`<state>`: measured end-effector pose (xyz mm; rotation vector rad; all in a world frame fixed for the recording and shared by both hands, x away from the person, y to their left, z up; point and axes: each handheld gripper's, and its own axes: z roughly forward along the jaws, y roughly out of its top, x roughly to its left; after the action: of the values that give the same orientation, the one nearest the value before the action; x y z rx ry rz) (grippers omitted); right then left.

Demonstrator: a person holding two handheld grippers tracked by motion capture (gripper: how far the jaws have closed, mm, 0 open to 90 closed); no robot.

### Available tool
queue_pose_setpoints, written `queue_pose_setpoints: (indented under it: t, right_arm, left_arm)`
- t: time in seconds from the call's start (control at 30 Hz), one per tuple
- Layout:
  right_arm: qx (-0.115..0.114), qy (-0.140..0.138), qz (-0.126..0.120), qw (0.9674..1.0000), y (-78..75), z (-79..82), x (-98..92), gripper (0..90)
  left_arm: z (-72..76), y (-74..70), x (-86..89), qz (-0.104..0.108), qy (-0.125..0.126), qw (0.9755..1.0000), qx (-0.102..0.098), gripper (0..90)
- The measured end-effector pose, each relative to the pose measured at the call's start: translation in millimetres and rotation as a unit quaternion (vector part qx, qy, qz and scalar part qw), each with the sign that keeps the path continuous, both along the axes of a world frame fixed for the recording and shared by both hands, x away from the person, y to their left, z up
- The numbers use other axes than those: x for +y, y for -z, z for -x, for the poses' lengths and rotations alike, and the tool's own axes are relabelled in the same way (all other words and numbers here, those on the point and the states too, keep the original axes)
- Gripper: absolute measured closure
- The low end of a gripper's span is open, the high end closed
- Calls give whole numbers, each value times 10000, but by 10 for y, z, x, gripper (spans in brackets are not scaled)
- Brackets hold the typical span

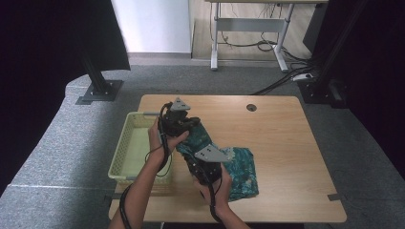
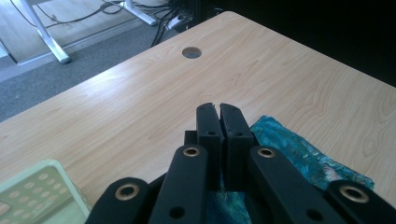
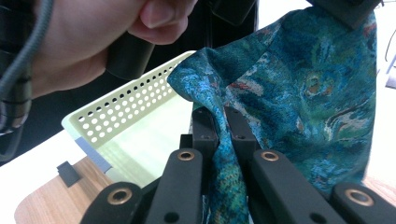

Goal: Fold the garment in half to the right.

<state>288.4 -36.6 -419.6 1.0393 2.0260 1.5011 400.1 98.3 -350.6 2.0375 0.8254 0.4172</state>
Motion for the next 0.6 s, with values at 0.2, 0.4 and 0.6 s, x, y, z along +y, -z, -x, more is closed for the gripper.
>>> queue_pose_setpoints:
  t: [0.2, 0.4, 0.6]
  right_arm:
    - [123, -71, -25, 9999, 54, -4, -8, 845]
    - [112, -80, -68, 9999, 3, -34, 16, 845]
    - [-21, 3, -54, 10000, -120, -69, 130, 845]
  left_arm:
    - [-6, 76, 3, -2, -7, 10000, 72, 879]
    - [-25, 3, 23, 8, -32, 10000, 12, 880]
    - [-12, -90, 32, -31, -34, 10000, -60, 880]
